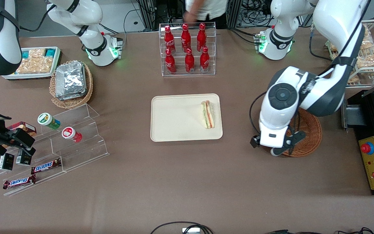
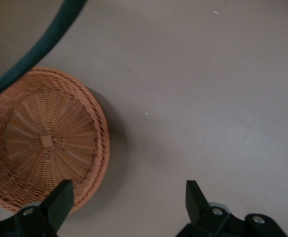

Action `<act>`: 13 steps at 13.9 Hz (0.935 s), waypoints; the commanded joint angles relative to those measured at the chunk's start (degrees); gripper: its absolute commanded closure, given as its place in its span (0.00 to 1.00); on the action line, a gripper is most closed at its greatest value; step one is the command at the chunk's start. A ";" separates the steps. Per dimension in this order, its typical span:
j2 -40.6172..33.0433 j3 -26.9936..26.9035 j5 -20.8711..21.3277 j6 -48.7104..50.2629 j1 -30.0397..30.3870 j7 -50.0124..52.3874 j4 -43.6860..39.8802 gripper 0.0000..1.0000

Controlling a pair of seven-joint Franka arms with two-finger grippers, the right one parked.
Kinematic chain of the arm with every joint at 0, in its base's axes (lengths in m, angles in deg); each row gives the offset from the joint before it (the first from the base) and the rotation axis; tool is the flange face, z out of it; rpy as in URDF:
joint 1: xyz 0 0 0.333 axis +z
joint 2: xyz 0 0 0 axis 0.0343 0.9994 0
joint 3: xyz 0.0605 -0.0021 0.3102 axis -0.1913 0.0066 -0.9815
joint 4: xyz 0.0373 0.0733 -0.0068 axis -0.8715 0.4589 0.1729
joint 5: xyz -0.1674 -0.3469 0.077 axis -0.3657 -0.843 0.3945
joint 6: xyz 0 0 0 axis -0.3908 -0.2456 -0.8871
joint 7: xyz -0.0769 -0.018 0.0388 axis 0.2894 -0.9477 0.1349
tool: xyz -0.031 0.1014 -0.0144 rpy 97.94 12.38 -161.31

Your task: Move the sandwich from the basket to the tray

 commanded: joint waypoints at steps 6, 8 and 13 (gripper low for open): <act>-6.01 -0.99 -8.33 10.38 6.12 -20.15 -1.96 0.00; -10.66 -7.74 -13.58 11.89 4.63 -28.85 -0.83 0.00; -20.07 -21.72 -22.31 19.26 1.64 -50.57 1.38 0.00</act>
